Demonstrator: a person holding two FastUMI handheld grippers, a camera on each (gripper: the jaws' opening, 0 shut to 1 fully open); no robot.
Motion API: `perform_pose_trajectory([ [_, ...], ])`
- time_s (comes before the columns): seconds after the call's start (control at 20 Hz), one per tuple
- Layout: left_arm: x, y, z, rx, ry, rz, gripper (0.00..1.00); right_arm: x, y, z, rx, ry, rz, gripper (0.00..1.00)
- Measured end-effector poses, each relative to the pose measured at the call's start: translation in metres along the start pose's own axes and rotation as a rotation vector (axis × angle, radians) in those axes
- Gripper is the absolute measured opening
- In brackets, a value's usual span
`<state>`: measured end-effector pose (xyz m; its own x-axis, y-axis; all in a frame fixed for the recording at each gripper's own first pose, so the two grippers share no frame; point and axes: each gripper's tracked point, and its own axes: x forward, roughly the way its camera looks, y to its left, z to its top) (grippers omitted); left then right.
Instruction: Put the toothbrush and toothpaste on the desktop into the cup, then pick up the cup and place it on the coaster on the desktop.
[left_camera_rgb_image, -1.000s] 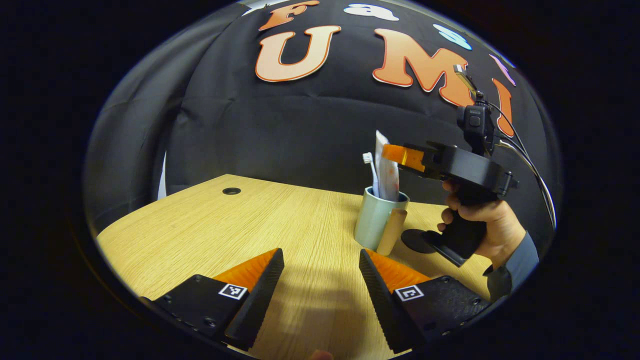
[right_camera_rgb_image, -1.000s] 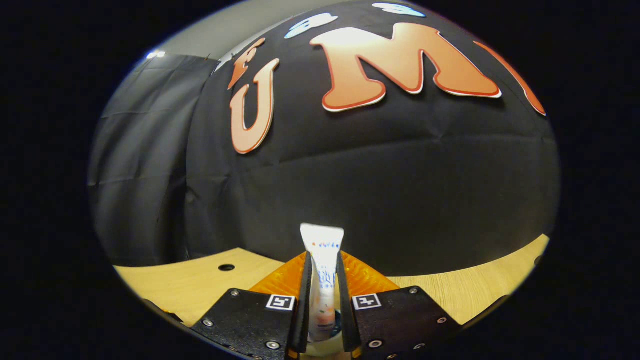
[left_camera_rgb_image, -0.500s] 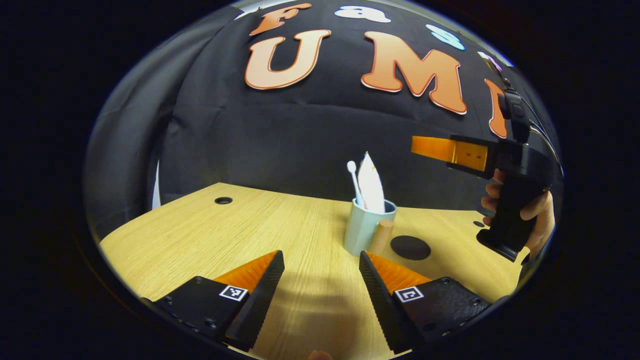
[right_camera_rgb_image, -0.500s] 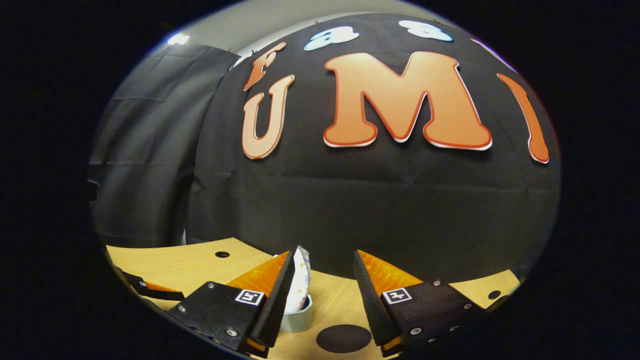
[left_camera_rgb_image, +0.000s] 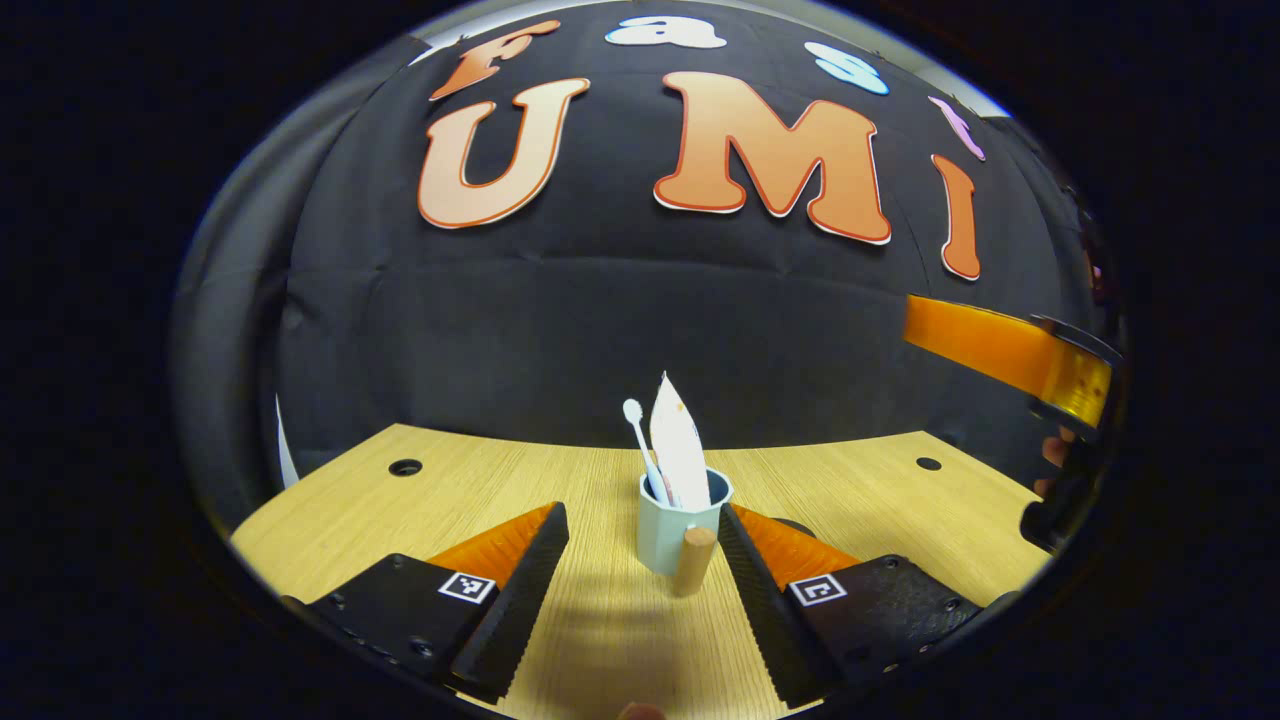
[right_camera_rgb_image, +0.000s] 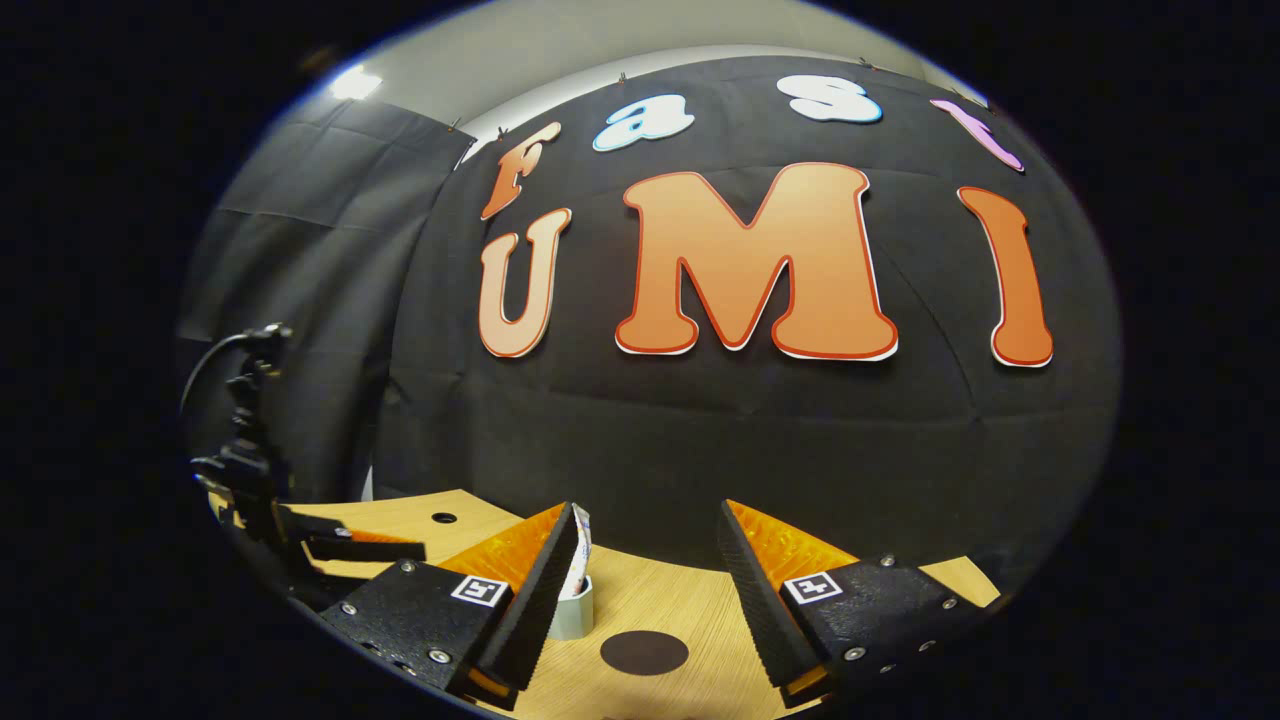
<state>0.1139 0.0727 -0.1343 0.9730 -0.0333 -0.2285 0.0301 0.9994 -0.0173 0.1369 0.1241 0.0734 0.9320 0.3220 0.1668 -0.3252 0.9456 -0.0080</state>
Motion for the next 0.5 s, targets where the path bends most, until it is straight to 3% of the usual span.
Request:
perform_pose_trajectory([
  [0.25, 0.022, -0.022, 0.033, 0.006, 0.078, -0.067, 0.90, -0.036, -0.018, 0.019, -0.013, -0.024, -0.025, 0.86],
  [0.5, 0.046, -0.040, 0.030, -0.020, 0.263, -0.100, 0.91, -0.073, -0.042, 0.038, -0.065, -0.050, -0.062, 0.86],
])
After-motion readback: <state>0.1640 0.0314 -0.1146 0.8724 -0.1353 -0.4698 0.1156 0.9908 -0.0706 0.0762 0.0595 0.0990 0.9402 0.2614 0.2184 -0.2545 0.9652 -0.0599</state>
